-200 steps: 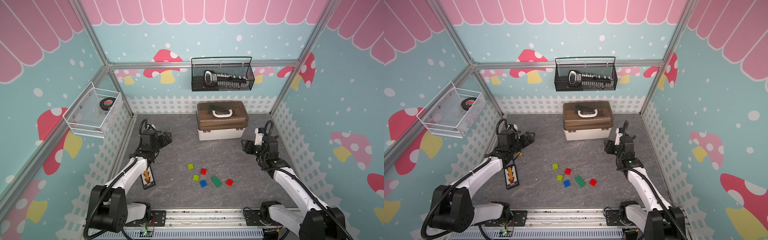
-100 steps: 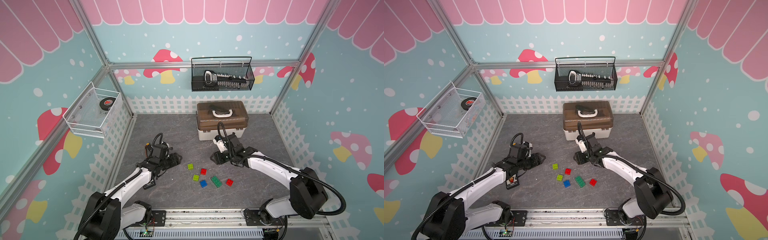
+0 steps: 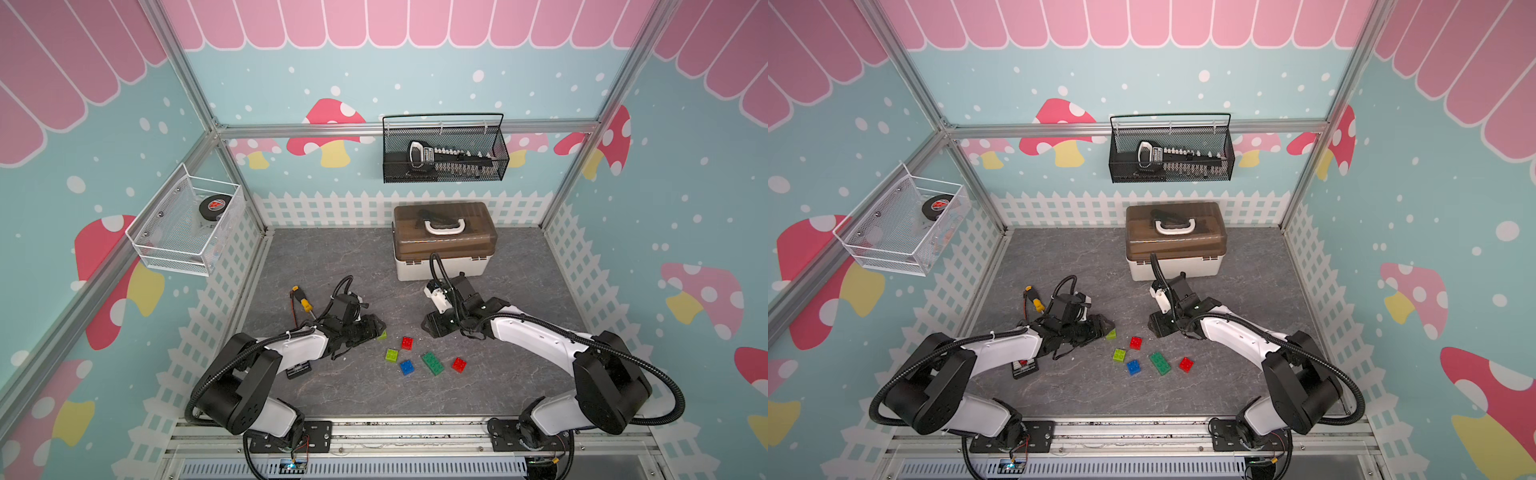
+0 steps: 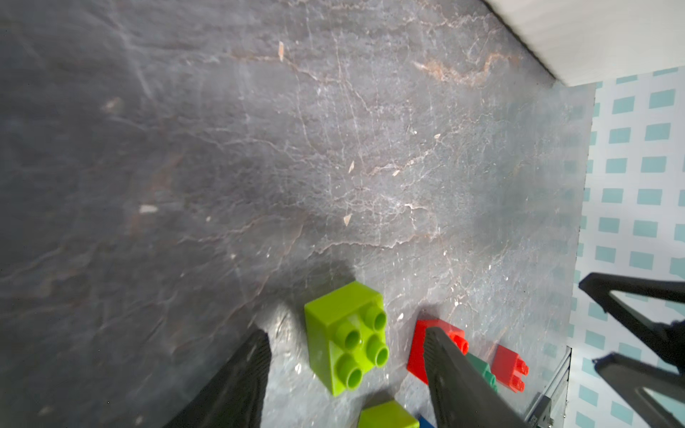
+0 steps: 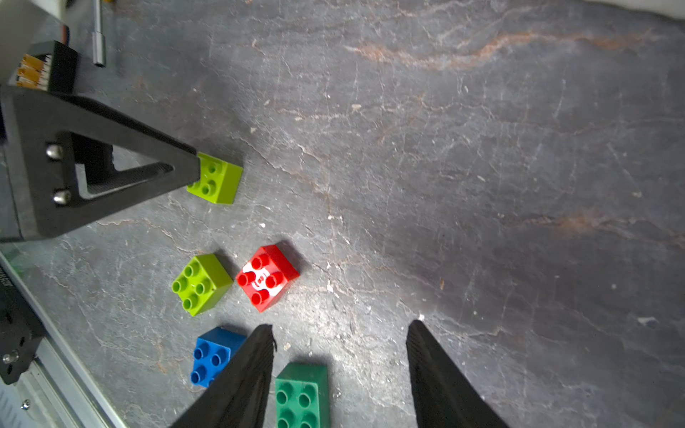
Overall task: Assemble the letter y with lego
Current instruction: Move the lego brick at the center of the board, then pick up the lego brick from the center of the board.
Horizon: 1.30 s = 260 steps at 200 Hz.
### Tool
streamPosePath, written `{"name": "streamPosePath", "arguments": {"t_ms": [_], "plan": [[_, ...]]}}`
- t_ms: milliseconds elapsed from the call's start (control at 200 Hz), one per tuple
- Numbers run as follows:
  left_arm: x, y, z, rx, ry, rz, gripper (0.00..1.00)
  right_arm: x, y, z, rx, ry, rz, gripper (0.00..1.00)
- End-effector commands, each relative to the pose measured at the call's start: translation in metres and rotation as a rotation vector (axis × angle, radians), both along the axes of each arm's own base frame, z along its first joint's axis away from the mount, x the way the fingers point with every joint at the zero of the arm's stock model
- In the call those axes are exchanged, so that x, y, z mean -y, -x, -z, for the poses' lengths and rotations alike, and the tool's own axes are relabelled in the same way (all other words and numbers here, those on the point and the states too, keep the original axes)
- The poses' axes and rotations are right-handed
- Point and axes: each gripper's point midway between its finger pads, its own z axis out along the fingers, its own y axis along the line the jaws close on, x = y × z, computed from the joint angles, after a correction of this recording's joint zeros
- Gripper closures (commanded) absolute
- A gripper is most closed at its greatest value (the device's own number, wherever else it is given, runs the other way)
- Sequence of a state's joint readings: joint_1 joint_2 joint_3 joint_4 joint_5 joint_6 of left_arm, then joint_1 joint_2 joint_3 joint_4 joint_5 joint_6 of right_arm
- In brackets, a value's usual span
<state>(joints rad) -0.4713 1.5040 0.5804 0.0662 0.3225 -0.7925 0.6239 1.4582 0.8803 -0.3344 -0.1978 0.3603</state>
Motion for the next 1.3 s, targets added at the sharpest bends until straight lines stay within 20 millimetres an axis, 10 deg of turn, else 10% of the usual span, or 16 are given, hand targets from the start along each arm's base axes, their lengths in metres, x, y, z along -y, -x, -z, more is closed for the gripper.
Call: {"name": "streamPosePath", "arguments": {"t_ms": [0,365,936,1296], "plan": [[0.019,-0.02,-0.018,0.059,0.066,0.009,0.33,0.006,0.006,0.0,0.008,0.007,0.01,0.42],[0.062,-0.032,-0.027,0.078,0.092,0.117,0.34,-0.002,0.014,0.014,-0.04,0.003,-0.042,0.44],[-0.021,0.018,-0.044,0.133,-0.133,-0.015,0.3,-0.06,0.024,0.029,-0.029,0.068,-0.297,0.38],[-0.028,0.026,-0.036,0.112,-0.125,-0.041,0.3,-0.081,0.03,0.043,-0.096,0.019,-0.368,0.38]]}}
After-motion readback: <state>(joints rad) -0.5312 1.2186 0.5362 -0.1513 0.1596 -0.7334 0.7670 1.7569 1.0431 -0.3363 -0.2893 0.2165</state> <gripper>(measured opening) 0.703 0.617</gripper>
